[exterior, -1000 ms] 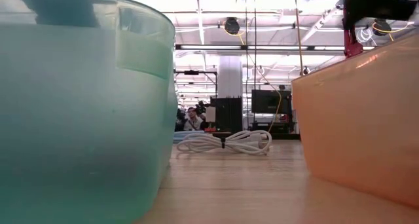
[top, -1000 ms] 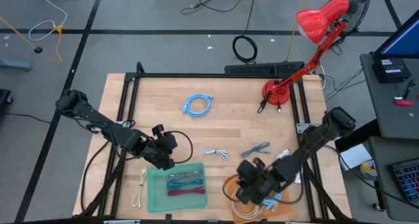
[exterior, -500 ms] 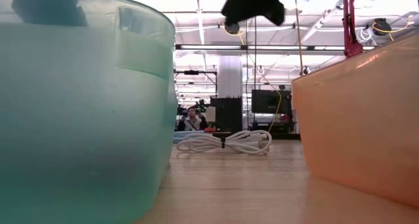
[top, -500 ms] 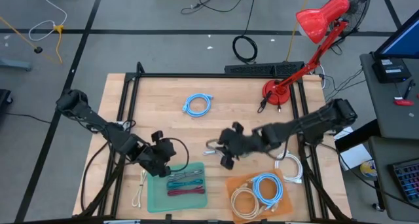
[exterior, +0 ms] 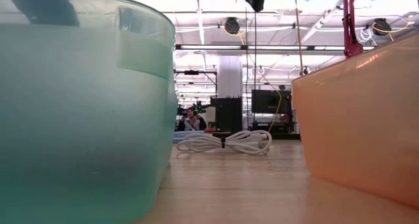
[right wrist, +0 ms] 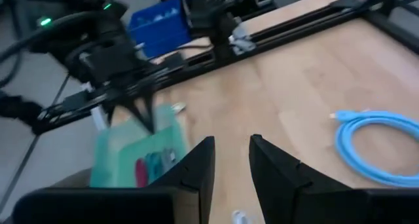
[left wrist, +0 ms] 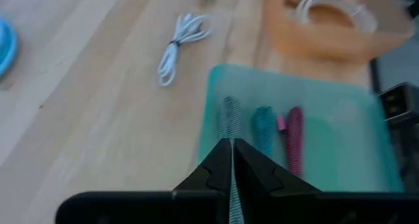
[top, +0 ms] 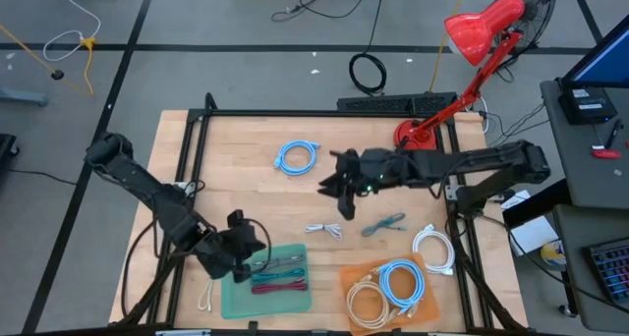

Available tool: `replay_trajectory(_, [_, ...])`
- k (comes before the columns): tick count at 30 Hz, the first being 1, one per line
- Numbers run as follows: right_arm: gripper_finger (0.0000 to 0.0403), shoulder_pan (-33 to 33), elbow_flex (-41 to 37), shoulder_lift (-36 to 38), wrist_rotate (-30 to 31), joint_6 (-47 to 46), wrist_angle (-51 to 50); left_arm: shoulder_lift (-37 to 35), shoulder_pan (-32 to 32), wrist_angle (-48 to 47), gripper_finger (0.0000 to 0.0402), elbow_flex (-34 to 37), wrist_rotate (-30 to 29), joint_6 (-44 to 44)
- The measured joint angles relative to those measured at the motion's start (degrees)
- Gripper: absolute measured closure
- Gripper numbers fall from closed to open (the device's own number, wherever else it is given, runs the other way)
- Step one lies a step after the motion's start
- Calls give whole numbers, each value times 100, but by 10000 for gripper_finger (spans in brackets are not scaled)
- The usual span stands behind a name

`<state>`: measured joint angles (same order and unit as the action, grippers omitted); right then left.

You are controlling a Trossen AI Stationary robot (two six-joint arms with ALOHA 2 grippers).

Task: Pick & Place USB Port
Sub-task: Put the light blue HDMI cable into the orange bin

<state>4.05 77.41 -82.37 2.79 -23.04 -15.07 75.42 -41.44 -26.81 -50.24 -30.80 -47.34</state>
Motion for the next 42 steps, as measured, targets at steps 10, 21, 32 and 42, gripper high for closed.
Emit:
replay_trajectory(10, [316,-1404,-2,-428,-864,566,47,0,-490,401,383,0,-621,-379])
replay_trajectory(21, [316,-2291,1060,-2269,-1932,2379,-819,2,-593,398,383,-2,-827,-401])
replay_trajectory(32, [274,-1546,2417,-3721,92,4154,-3036,2,-622,334,383,-1,-781,-405])
replay_trajectory(42, [188,-807,2415,-3849,2015,4644,-2096,2,-631,341,383,-2,-781,-495])
